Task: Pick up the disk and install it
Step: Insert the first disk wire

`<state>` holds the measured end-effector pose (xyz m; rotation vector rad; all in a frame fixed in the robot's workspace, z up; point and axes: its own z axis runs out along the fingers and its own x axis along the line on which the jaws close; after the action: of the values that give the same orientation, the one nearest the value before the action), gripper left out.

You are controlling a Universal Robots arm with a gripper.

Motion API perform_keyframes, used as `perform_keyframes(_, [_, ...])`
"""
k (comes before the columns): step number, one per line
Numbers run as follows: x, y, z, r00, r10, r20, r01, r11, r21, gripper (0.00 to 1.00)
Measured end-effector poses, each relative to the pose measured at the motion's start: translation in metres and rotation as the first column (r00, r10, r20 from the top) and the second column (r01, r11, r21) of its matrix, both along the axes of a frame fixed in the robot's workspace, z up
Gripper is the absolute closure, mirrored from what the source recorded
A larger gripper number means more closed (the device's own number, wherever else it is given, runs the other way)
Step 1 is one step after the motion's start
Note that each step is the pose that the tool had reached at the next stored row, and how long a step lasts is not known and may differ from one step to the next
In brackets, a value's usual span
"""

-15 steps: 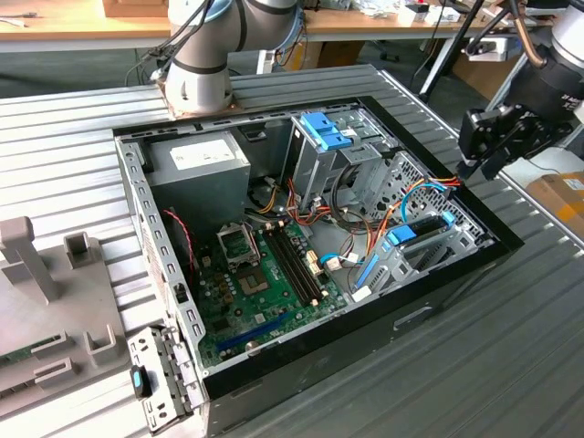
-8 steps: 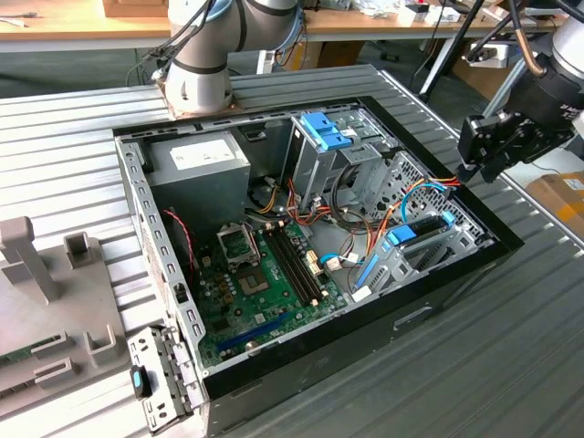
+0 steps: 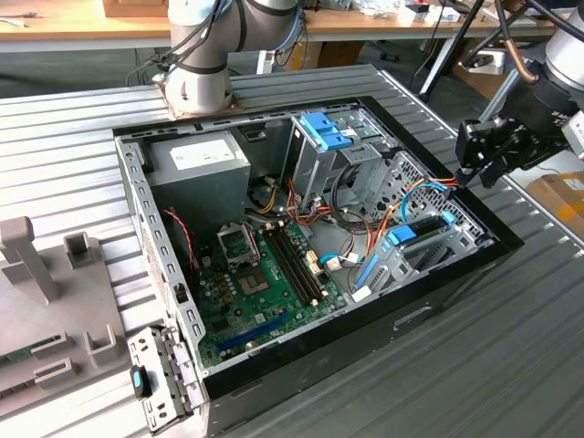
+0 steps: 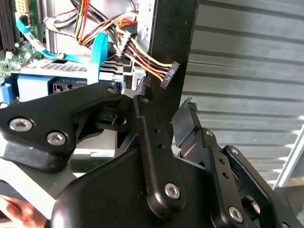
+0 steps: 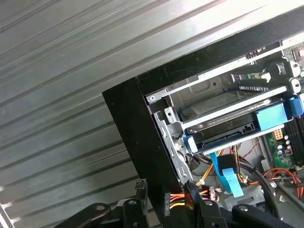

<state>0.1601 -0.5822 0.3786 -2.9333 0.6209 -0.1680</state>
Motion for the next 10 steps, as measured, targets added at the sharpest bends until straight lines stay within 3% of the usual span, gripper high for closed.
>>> perform_keyframes(5, [0.0, 0.0003, -0.008, 0.9983, -0.058, 0.0002, 0.058, 0.9983, -0.0003, 0.56])
perform_keyframes(9, [-0.0011, 0.0003, -0.0097, 0.9979, -0.065, 0.0004, 0.065, 0.9979, 0.0, 0.56])
perform_keyframes(10, [-0.0023, 0.0003, -0.0106, 0.9979, -0.065, 0.0005, 0.065, 0.9979, 0.0045, 0.56])
